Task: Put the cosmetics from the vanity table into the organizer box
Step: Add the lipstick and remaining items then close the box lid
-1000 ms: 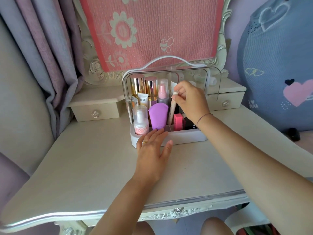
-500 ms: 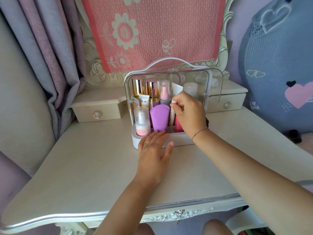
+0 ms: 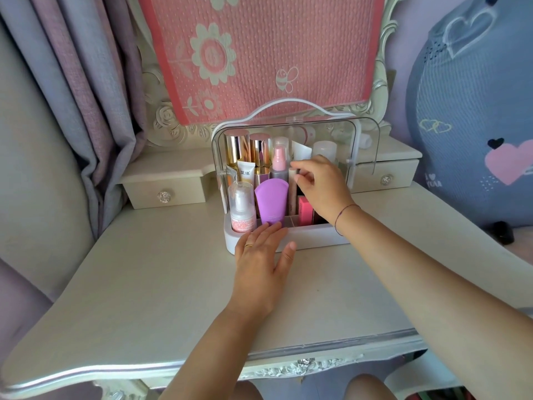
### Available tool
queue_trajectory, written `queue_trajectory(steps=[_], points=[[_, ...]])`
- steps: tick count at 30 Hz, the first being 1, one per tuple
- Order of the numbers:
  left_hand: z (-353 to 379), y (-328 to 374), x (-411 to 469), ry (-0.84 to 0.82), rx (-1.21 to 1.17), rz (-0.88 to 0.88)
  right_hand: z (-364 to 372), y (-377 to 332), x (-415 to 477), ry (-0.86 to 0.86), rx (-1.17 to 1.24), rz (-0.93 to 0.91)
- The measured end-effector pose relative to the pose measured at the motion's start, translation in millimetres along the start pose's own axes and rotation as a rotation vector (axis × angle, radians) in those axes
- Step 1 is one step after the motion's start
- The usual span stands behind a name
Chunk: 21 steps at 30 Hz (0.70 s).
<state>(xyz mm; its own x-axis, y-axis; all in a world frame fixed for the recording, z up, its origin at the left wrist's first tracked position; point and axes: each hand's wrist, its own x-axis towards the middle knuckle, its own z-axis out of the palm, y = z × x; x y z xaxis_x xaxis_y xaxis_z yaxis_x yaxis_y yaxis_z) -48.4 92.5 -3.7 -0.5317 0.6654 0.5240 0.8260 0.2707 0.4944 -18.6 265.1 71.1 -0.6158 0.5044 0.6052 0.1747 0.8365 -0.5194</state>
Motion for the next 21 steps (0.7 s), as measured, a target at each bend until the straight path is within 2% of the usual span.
queue_trajectory(steps=[16, 19, 21], points=[[-1, 1, 0, -0.001, -0.027, 0.009, -9, -3, -17, 0.023, 0.043, 0.032], [-9, 3, -1, 0.106, -0.217, -0.002, -16, -1, -30, 0.136, 0.110, 0.035], [-19, -2, 0, 0.319, -0.314, -0.042, -26, 6, -42, 0.250, 0.169, 0.083]])
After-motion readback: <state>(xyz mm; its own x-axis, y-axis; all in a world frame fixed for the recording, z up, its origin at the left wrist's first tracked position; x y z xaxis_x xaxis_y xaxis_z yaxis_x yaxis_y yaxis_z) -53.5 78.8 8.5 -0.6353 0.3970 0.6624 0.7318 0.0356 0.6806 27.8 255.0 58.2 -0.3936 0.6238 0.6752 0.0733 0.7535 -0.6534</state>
